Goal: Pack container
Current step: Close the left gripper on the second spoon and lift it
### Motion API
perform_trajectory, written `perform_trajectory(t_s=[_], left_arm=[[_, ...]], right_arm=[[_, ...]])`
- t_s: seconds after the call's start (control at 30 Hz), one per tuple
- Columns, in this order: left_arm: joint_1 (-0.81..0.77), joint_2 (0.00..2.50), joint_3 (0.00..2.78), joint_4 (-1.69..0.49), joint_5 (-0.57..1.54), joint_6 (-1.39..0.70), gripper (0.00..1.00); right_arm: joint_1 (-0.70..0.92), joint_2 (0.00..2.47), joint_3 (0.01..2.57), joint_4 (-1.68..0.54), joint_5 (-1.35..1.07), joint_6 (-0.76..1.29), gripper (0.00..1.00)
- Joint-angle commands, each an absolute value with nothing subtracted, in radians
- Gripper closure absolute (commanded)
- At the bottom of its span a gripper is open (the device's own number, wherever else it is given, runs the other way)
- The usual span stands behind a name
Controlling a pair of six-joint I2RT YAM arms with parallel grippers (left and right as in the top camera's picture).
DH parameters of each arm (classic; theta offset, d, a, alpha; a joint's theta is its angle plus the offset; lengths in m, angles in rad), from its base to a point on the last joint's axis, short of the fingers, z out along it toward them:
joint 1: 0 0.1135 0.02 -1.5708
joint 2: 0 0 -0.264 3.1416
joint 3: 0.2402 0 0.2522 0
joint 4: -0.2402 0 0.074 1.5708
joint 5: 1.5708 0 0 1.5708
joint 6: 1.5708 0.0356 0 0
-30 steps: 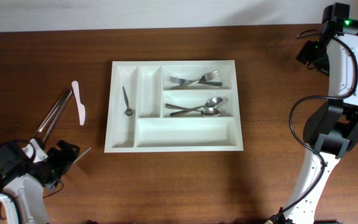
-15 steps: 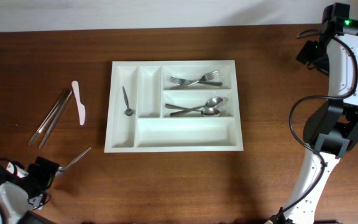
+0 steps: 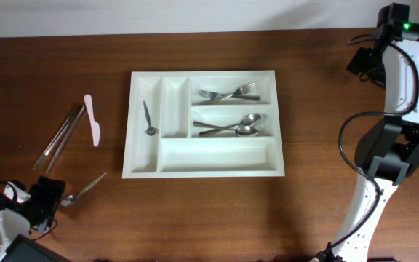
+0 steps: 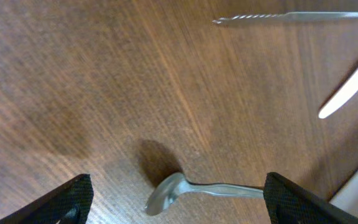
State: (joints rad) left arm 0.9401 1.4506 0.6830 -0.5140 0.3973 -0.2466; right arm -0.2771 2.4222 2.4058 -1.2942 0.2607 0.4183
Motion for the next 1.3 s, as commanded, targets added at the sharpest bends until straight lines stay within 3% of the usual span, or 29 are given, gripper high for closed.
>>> perform_trajectory(t_s=[0.0, 0.37, 0.47, 0.8, 1.0, 1.27], left_arm=[[0.945, 1.459, 0.652, -0.496, 0.461, -0.234, 0.18], [0.884, 1.461, 0.570, -0.440, 0.483, -0.231, 0.23], [0.884, 1.461, 0.569, -0.434, 0.483, -0.231, 0.37], [0.884, 1.461, 0.569, -0.434, 0.474, -0.231, 0.64], [0.884, 1.461, 0.569, -0.434, 0.471, -0.231, 0.96], [0.884, 1.460, 0.569, -0.429, 0.472, -0.231, 0.98]], right_arm=[[-0.276, 2.369, 2.424, -1.294, 0.262, 0.419, 0.01], [-0.276, 2.369, 2.424, -1.294, 0.262, 0.419, 0.01], [-0.276, 2.369, 2.424, -1.294, 0.262, 0.419, 0.01], [-0.276, 2.369, 2.424, -1.294, 0.262, 0.419, 0.01], [-0.276, 2.369, 2.424, -1.294, 0.262, 0.419, 0.01], [-0.276, 2.369, 2.424, -1.294, 0.262, 0.419, 0.01]])
